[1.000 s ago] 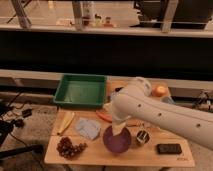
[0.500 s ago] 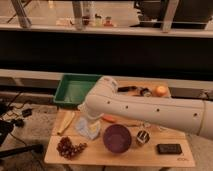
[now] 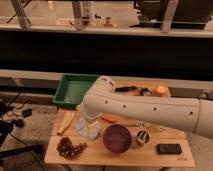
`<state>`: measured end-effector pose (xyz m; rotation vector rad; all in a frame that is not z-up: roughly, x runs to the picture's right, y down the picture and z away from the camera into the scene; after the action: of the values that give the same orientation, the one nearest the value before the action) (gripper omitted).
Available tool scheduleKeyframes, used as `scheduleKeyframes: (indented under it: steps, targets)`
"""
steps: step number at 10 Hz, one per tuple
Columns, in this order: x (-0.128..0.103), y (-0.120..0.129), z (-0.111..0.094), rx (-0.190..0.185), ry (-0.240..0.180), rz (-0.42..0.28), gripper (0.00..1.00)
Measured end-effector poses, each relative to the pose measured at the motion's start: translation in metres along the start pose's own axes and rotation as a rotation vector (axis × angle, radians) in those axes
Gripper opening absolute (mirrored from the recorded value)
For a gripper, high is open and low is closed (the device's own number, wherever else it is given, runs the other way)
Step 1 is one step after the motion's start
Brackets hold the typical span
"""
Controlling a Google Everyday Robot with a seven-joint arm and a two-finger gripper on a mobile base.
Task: Place banana in paper cup
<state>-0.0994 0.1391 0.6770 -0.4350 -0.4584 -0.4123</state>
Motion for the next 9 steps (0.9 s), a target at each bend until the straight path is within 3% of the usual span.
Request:
scheduleKeyframes:
  steps: [2,4,7,9]
  targets:
    - [-0.004,-0.003,0.003,0.007,-0.01,-0.025,0.8]
    - [-0.024,-0.018,0.017,0.014,-0.028,-0.083,0.8]
    - [-0.07,-0.049,0.059,0.005,-0.064,-0.17,0.8]
    - [-0.087,-0.06,0.093,-0.016,-0.088,-0.237,0.8]
